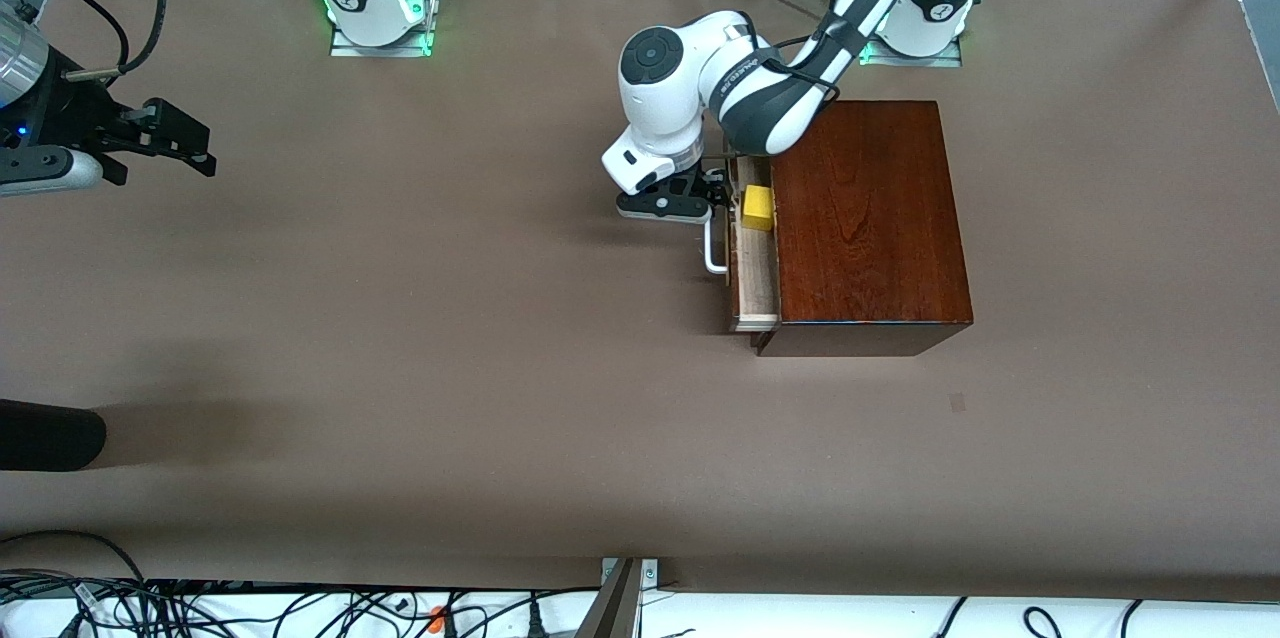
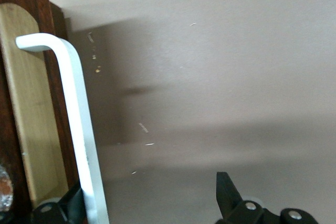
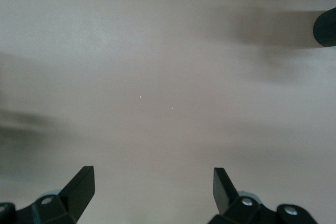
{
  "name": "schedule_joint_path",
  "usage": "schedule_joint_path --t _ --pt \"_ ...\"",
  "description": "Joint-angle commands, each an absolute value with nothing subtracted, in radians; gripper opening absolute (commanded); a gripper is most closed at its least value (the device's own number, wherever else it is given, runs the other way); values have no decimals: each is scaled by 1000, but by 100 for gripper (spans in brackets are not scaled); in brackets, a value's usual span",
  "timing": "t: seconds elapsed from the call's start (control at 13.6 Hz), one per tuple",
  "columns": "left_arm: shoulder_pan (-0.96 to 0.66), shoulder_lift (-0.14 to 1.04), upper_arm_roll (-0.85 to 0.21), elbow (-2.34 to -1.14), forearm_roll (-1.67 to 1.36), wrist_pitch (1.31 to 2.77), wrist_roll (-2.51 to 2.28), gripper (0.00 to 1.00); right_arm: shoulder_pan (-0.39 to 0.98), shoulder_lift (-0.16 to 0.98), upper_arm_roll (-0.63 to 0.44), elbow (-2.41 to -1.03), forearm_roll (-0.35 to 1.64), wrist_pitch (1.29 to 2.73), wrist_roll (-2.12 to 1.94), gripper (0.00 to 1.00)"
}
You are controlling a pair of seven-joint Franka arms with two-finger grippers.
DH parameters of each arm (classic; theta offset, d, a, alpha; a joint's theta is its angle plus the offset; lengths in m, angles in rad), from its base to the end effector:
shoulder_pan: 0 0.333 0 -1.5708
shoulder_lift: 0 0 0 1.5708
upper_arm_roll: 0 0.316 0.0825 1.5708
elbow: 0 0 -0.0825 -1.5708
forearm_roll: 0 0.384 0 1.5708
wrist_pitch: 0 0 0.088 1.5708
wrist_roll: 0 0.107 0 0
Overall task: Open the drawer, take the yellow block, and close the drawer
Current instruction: 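Pull the drawer open by its handle with the left gripper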
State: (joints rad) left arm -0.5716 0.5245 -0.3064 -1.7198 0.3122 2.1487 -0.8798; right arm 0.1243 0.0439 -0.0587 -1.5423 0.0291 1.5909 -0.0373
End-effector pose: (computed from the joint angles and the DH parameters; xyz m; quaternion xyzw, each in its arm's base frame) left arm 0.4463 -0.4875 0.2889 -0.9956 0.0720 -0.0195 0.0567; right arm 0.5685 0.0412 0.6151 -0.9986 -0.0512 -0.0022 0.0133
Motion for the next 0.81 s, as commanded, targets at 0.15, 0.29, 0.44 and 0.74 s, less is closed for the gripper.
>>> schedule_joint_path --t 0.15,0.29,0.44,0.74 --pt "-611 591 -319 -1628 310 2235 -882 100 112 32 -51 -1555 29 1598 -37 100" --pt "-615 591 -319 -1615 310 2235 -882 100 112 32 -51 -1555 29 1598 -37 100" --pt "-623 589 -319 -1603 308 2224 -882 100 112 32 -51 -1555 29 1597 -37 100" --pt "-623 584 -319 -1603 308 2220 -876 100 113 32 -51 -1555 29 1597 -37 100"
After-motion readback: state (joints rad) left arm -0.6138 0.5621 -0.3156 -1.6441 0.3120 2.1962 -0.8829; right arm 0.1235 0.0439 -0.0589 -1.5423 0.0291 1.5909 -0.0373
